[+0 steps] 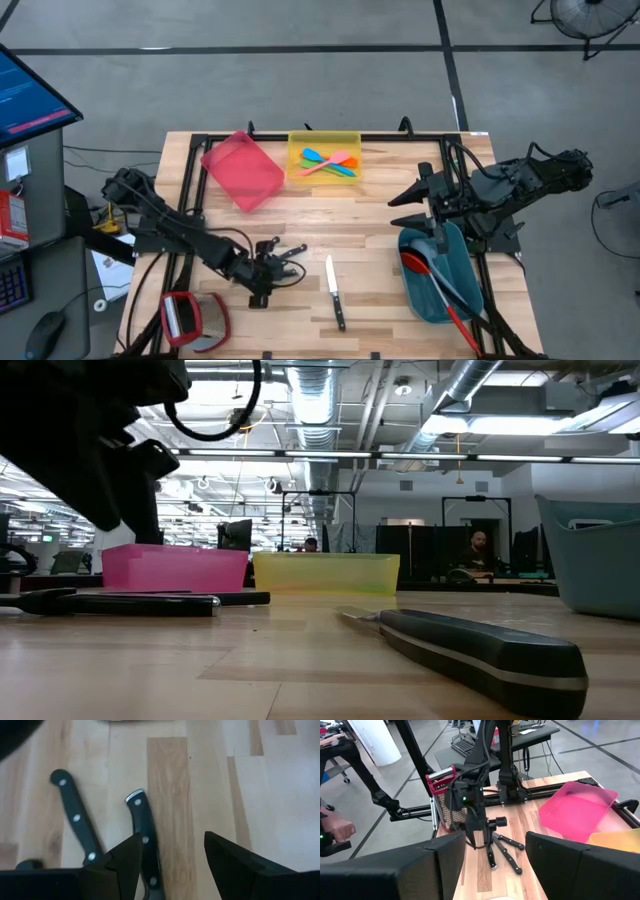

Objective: Pick & Place Kitchen Items
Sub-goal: Put the black knife into the pink bin

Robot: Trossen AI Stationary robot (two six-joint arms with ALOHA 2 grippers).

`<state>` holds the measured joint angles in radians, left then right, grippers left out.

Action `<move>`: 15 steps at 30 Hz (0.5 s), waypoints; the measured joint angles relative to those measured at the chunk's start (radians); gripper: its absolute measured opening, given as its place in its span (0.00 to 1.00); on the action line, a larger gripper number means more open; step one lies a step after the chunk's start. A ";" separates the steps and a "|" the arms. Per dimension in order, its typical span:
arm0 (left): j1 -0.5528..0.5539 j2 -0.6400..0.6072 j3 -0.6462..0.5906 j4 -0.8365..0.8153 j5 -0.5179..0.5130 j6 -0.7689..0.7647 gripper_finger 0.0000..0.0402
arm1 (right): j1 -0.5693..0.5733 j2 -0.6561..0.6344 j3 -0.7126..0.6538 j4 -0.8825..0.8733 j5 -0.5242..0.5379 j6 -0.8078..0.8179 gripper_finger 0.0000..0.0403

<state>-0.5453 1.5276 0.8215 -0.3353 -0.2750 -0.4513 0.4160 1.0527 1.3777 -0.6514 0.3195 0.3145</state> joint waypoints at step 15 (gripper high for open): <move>0.029 0.085 -0.115 0.174 0.022 0.005 0.49 | 0.001 0.000 0.000 0.000 -0.004 0.008 0.50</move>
<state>-0.5167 1.6129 0.7060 -0.1613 -0.2529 -0.4465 0.4168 1.0527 1.3781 -0.6510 0.3153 0.3229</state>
